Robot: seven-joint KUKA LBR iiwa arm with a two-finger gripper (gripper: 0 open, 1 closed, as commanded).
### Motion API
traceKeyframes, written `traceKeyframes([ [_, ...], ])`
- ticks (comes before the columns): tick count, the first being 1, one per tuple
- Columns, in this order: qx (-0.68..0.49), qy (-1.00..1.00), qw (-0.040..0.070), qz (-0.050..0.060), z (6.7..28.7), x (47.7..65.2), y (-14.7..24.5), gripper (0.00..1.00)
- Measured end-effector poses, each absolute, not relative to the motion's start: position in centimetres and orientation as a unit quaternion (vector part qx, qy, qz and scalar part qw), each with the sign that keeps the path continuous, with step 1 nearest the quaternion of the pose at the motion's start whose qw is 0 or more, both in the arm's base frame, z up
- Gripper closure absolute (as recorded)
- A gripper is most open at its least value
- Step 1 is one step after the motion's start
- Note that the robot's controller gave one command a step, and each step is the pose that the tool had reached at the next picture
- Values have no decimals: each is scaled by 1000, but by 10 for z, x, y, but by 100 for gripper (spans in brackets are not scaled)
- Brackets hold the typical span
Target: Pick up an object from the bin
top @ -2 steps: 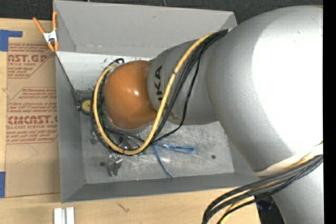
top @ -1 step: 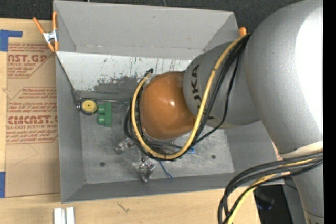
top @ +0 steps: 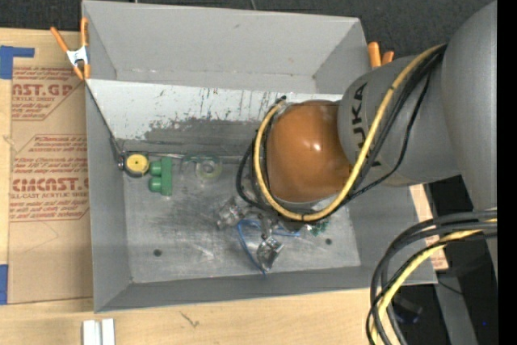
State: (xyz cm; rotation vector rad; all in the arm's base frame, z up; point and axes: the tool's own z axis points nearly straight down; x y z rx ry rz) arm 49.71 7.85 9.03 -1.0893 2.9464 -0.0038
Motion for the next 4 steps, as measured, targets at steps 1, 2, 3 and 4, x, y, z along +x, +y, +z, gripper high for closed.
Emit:
traceKeyframes([
  [1,-349,937,0,1,90,496,83,100],
  [2,-349,937,0,1,90,496,83,0],
  [3,-344,939,2,-1,106,522,32,0],
  [4,-420,908,7,0,73,519,26,0],
])
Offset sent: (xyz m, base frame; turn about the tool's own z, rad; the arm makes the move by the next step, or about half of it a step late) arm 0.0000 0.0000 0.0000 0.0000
